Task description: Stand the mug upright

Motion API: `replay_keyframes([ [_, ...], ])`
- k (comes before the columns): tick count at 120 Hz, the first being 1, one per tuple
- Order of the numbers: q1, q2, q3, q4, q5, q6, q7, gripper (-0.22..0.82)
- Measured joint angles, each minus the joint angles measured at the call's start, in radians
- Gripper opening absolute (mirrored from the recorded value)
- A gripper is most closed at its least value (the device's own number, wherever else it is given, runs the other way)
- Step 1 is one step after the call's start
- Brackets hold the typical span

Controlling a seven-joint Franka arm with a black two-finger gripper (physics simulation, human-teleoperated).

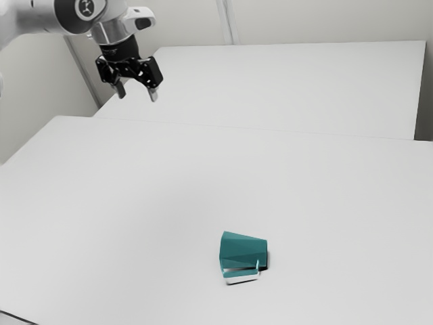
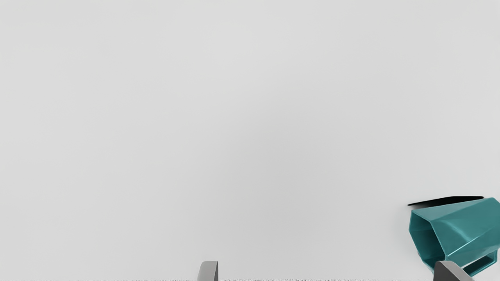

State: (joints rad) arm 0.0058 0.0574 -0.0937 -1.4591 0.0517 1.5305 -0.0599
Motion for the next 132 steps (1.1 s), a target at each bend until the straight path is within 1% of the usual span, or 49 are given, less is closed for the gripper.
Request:
replay_keyframes([
  [11, -0.035, -0.003, 0.018, 0.000, 0.003, -0.005, -0.004, 0.60],
  [19, -0.039, -0.014, 0.021, -0.008, 0.003, -0.008, -0.006, 0.60],
  [25, -0.033, -0.039, 0.019, -0.036, -0.001, -0.005, -0.008, 0.60],
  [37, -0.014, -0.139, 0.012, -0.163, -0.024, 0.028, -0.011, 0.60],
  [48, -0.011, -0.238, -0.001, -0.320, -0.098, 0.094, -0.014, 0.60],
  [59, 0.027, -0.282, -0.007, -0.448, -0.232, 0.150, -0.026, 0.60],
  [75, 0.037, -0.335, -0.010, -0.608, -0.382, 0.230, -0.054, 0.60],
  [88, 0.038, -0.353, -0.012, -0.738, -0.483, 0.301, -0.069, 0.60],
  [101, 0.039, -0.360, -0.022, -0.848, -0.596, 0.390, -0.045, 0.60],
  [120, 0.035, -0.358, -0.026, -0.991, -0.812, 0.543, 0.079, 0.60],
  [132, 0.030, -0.360, -0.070, -1.050, -0.934, 0.634, 0.161, 0.60],
])
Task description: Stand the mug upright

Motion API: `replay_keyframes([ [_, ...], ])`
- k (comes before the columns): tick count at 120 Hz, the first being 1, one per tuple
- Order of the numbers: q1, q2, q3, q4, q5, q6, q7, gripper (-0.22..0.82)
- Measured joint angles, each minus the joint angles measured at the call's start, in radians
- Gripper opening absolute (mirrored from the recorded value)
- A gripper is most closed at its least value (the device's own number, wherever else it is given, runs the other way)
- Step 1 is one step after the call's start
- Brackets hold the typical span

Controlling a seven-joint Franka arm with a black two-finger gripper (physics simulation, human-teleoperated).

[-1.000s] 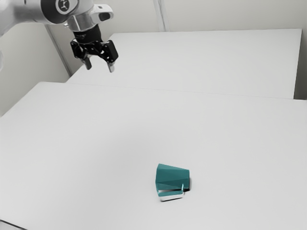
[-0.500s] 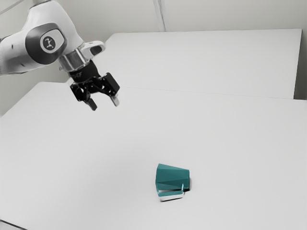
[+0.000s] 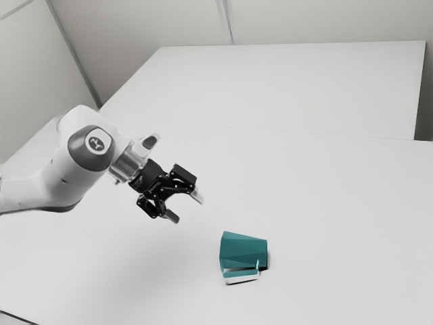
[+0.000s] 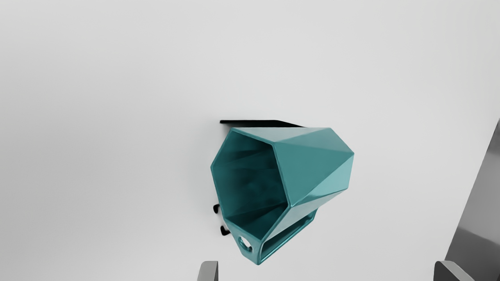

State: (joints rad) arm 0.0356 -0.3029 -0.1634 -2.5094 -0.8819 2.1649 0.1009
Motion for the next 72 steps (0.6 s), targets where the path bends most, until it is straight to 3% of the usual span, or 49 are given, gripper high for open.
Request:
replay_keyframes([
  [32, 0.000, 0.095, -0.027, -0.066, -0.278, 0.136, 0.208, 0.60],
  [72, -0.016, 0.201, -0.062, -0.051, -0.426, 0.200, 0.421, 0.60],
])
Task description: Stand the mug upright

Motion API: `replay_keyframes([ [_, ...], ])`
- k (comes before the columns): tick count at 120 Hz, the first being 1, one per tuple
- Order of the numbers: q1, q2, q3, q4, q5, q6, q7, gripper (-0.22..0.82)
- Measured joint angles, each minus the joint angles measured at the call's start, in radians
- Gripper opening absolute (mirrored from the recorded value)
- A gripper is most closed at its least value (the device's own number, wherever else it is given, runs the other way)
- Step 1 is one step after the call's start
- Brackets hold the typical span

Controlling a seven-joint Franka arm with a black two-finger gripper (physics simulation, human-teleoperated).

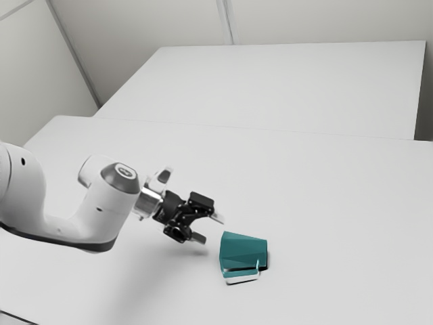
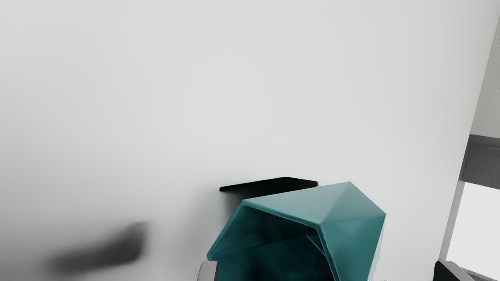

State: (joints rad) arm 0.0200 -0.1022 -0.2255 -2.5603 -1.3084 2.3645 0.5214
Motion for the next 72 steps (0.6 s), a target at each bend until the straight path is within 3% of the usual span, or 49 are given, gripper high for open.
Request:
replay_keyframes([
  [72, -0.033, 0.124, -0.052, 0.066, -0.160, -0.009, 0.229, 0.60],
])
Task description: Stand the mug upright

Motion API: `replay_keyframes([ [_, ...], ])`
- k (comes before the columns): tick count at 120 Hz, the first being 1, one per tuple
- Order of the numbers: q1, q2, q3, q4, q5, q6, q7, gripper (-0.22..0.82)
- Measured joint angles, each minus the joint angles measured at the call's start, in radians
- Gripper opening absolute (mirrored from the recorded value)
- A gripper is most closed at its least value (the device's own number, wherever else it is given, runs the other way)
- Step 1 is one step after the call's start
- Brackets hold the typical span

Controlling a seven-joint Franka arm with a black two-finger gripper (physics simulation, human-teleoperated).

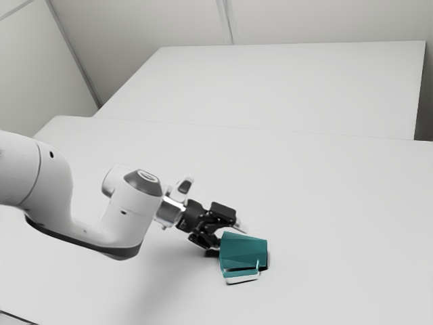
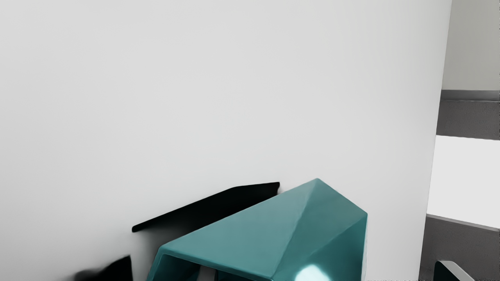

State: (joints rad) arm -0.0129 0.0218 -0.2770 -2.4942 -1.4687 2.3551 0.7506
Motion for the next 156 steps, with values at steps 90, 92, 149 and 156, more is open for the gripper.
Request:
replay_keyframes([
  [90, 0.061, -0.008, -0.005, 0.001, -0.040, -0.086, 0.179, -0.12],
  [92, 0.059, -0.009, -0.005, 0.001, -0.039, -0.086, 0.182, -0.12],
  [149, 0.027, -0.104, 0.004, 0.066, 0.096, -0.087, 0.213, -0.16],
  [156, 0.048, -0.124, 0.006, 0.085, 0.208, -0.084, 0.188, -0.16],
])
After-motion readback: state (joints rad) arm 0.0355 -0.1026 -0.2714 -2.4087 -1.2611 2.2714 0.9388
